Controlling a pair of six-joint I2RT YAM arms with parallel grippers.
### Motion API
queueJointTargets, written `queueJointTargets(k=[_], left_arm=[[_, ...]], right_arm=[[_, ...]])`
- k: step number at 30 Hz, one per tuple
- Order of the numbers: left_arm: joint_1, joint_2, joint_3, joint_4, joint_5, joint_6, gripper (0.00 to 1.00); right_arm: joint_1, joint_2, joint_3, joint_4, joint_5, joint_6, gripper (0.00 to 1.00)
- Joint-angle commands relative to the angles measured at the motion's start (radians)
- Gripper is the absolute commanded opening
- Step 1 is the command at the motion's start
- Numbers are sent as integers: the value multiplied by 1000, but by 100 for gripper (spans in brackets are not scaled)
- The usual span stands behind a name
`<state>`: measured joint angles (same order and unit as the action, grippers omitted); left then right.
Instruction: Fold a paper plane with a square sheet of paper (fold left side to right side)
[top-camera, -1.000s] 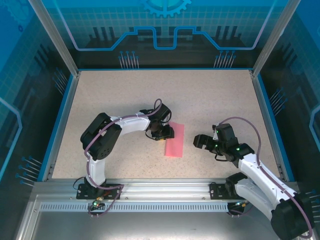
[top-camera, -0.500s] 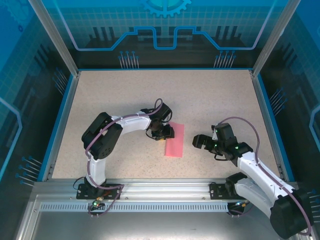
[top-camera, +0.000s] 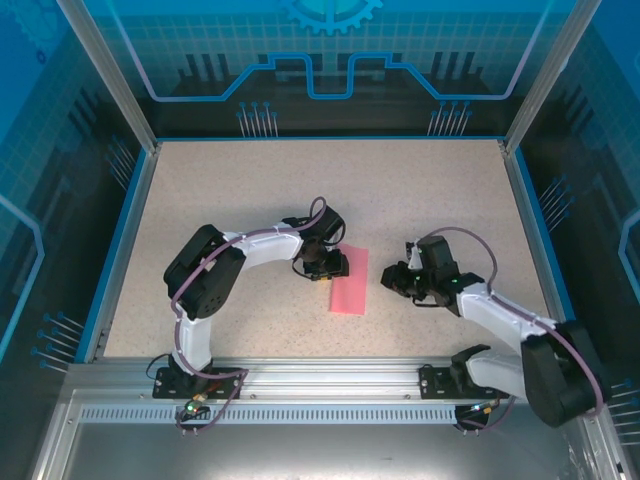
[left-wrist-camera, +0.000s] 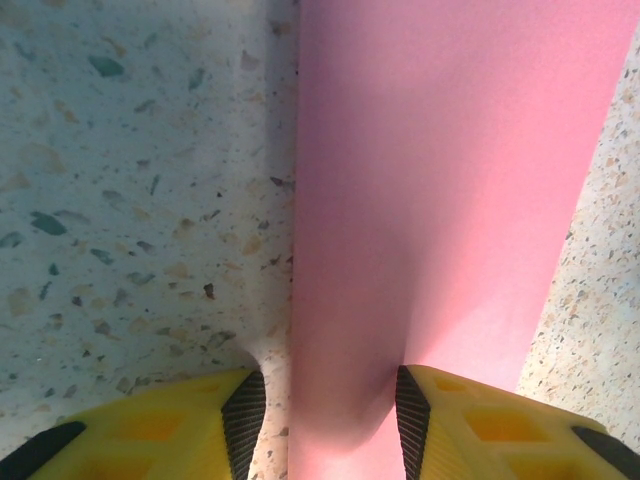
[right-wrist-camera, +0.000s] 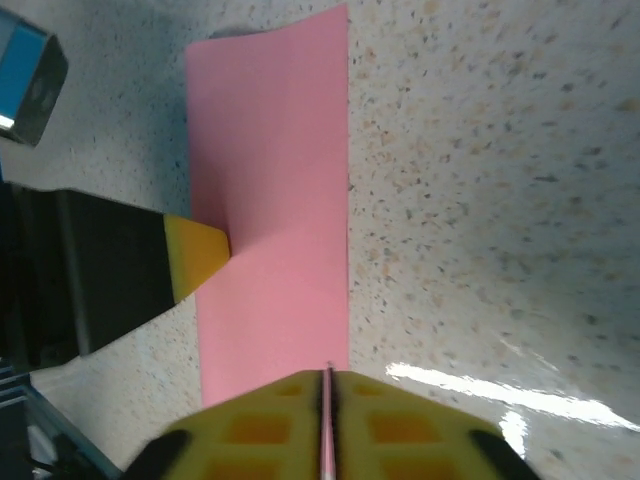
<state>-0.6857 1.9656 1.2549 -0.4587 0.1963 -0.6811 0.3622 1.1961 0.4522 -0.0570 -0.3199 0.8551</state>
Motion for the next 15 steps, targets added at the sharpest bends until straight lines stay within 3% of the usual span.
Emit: queueJointTargets(k=[1,4,15], left_arm=[[-25,92,-21,-8,-36,5,45],[-25,92,-21,-8,-35,4,45],[-26,93,-16,-12,-37,6,45]], right_arm=[[36,84,64,96,-43,24,5],[66,152,96,106,-26,19,1],[109,344,173,48,16,-11,0]])
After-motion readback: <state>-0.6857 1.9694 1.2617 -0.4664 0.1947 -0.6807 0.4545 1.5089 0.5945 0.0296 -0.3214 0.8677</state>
